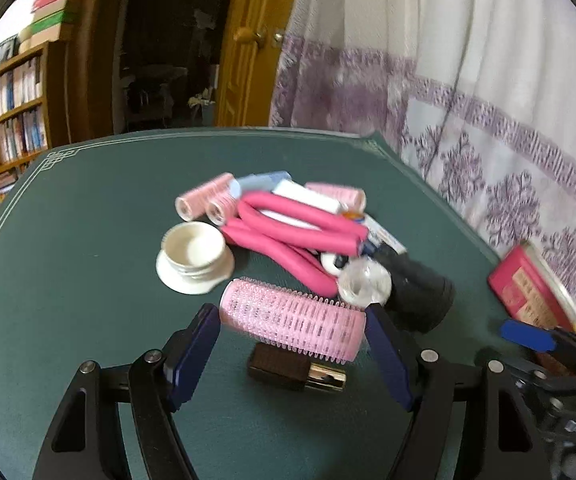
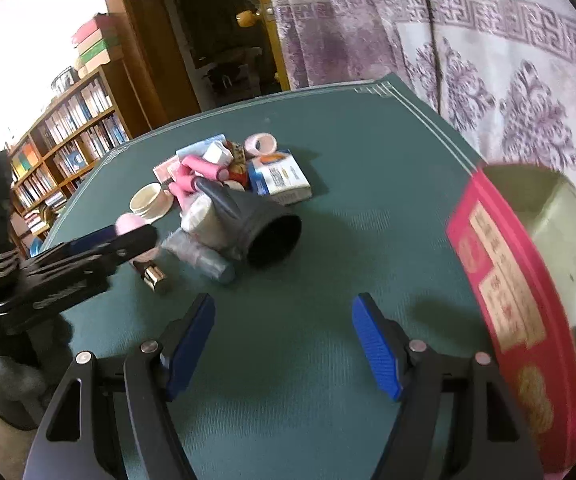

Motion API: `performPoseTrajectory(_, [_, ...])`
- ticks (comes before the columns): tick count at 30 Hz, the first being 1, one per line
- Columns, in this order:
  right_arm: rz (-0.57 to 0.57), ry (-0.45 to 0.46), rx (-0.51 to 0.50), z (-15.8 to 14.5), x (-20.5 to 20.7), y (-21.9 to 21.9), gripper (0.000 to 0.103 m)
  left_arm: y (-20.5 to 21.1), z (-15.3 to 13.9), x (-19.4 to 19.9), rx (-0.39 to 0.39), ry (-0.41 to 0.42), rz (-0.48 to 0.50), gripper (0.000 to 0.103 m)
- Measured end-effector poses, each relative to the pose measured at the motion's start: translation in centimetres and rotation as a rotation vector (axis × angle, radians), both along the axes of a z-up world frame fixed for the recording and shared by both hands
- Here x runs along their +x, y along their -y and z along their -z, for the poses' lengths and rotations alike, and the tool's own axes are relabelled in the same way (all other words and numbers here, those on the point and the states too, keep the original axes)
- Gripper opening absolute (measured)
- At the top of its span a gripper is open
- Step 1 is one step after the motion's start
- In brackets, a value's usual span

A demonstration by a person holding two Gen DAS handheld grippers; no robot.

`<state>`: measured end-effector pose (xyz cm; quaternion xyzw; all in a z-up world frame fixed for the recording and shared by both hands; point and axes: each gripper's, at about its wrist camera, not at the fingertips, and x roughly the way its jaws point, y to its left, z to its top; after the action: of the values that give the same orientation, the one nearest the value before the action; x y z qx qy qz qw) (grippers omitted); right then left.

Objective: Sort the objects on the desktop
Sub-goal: 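Grasp the pink hair roller with the left tool while the right tool grasps the black nozzle, then carry the roller and nozzle to the tin and release both inside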

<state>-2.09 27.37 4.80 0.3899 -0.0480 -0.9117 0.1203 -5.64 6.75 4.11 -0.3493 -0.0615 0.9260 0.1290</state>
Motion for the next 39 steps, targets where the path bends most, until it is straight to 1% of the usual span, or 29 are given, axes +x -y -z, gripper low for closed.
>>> performPoseTrajectory(4, [-0.013,-0.033,0.048,-0.6,-1.9,1.0,0.075,1.6,-0.3,-0.2,0.053,0.006,-0.026,0.075])
performPoseTrajectory(10, [-0.065,-0.056,0.12,-0.5,-5.4,2.6,0.075,2.6,0.0,-0.5,0.087,0.02,-0.051,0.076])
performPoseTrajectory(13, [-0.103,-0.03,0.135,0.4,-7.2,3.3,0.076,2.5,0.1,-0.4,0.085,0.022,-0.049,0.076])
performPoseTrajectory(15, [-0.136,0.002,0.116,1.0,-8.3,3.7,0.076,2.4,0.3,-0.5,0.081,0.027,-0.048,0.076])
performPoseTrajectory(18, [-0.156,0.015,0.109,1.6,-8.8,3.9,0.075,2.2,0.5,-0.6,0.077,0.034,-0.049,0.076])
performPoseTrajectory(19, [-0.16,0.029,0.1,1.9,-9.1,3.8,0.066,2.2,0.6,-0.6,0.075,0.036,-0.049,0.076])
performPoseTrajectory(21, [-0.163,0.06,0.079,2.4,-9.4,3.6,0.062,2.1,0.7,-0.7,0.074,0.038,-0.05,0.076])
performPoseTrajectory(26, [-0.149,0.057,0.058,2.3,-8.4,3.1,0.061,2.2,0.8,-0.7,0.073,0.041,-0.056,0.076])
performPoseTrajectory(34, [-0.109,-0.014,-0.009,-0.4,-4.6,2.1,0.06,1.7,0.6,-0.4,0.063,0.028,-0.045,0.076])
performPoseTrajectory(39, [-0.068,-0.05,-0.042,-2.0,-2.0,0.3,0.06,1.2,0.1,0.0,0.056,0.016,-0.037,0.076])
